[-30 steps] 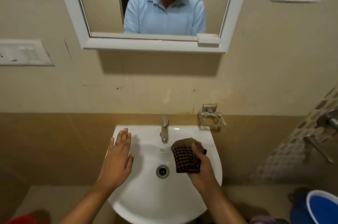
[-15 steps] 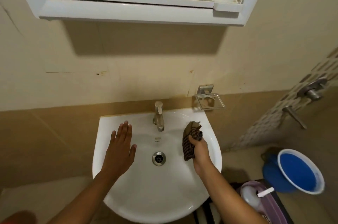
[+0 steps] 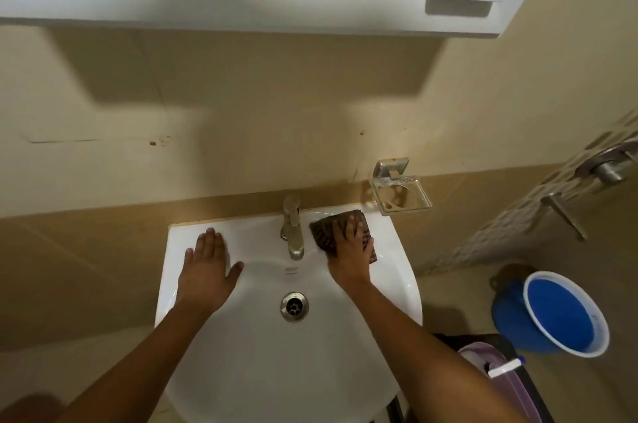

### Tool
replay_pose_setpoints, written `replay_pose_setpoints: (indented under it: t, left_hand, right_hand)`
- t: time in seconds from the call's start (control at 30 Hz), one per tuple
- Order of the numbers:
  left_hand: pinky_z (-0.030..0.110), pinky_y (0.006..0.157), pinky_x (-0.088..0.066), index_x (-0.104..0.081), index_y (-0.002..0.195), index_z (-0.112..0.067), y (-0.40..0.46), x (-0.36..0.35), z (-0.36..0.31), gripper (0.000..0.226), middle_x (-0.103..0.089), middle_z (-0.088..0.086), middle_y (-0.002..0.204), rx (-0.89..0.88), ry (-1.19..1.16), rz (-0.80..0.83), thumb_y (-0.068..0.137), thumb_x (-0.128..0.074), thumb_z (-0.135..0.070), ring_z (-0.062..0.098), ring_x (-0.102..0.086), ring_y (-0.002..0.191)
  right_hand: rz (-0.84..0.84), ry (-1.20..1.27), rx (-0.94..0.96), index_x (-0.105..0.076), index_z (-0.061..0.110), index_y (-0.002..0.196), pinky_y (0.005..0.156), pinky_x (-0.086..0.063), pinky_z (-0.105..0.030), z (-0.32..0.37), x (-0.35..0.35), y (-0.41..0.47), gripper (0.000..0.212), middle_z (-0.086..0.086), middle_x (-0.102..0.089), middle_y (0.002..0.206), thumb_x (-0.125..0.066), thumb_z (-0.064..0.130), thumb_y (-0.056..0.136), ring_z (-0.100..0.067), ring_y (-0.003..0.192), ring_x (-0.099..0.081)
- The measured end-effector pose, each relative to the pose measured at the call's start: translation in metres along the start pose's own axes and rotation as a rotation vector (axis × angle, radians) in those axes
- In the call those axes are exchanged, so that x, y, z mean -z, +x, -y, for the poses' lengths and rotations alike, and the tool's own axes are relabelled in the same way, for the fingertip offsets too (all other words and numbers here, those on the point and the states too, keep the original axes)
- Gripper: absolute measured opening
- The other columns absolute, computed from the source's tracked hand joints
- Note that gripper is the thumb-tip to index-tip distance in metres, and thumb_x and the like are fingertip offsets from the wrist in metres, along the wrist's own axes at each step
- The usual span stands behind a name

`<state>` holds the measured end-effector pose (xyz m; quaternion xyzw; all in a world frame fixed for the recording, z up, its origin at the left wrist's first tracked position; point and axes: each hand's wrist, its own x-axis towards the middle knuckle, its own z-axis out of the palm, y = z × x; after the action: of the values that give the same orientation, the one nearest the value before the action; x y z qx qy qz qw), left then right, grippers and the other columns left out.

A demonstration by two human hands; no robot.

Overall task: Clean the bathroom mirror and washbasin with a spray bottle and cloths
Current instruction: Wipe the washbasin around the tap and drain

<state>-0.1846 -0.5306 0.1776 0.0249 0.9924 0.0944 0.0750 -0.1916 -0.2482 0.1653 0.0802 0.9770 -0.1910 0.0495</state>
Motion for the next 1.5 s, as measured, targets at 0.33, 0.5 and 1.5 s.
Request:
replay_pose_setpoints:
  t: [0.33, 0.5, 1.5]
  left_hand:
    - [0.042, 0.12, -0.003, -0.008, 0.154, -0.003, -0.002, -0.007, -0.007, 0.078, 0.0, 0.014, 0.163, 0.053, 0.002, -0.003, 0.099, -0.037, -0.05, 0.029, -0.001, 0.152]
    - [0.041, 0.12, -0.002, -0.011, 0.154, -0.004, -0.003, -0.01, -0.008, 0.078, -0.003, 0.013, 0.163, 0.061, -0.014, -0.026, 0.098, -0.041, -0.049, 0.027, -0.003, 0.152]
    - [0.039, 0.12, -0.003, -0.019, 0.153, -0.004, -0.003, -0.014, -0.002, 0.086, -0.011, 0.012, 0.163, 0.046, -0.028, -0.059, 0.088, -0.031, -0.059, 0.027, -0.009, 0.151]
  right_hand:
    - [-0.025, -0.099, 0.391, -0.044, 0.021, 0.145, 0.111, -0.029, -0.065, 0.007, -0.021, 0.004, 0.054, -0.009, -0.043, 0.154, -0.034, 0.048, 0.1, -0.035, 0.145, -0.033]
    - [-0.054, -0.217, 0.586, -0.041, 0.022, 0.149, 0.115, -0.025, -0.056, -0.026, -0.007, 0.02, 0.054, -0.004, -0.039, 0.155, -0.036, 0.047, 0.101, -0.03, 0.146, -0.03]
    - [-0.08, -0.136, 0.512, -0.031, 0.024, 0.153, 0.118, -0.017, -0.06, -0.042, -0.011, 0.026, 0.063, -0.006, -0.026, 0.163, -0.035, 0.052, 0.096, -0.031, 0.151, -0.017]
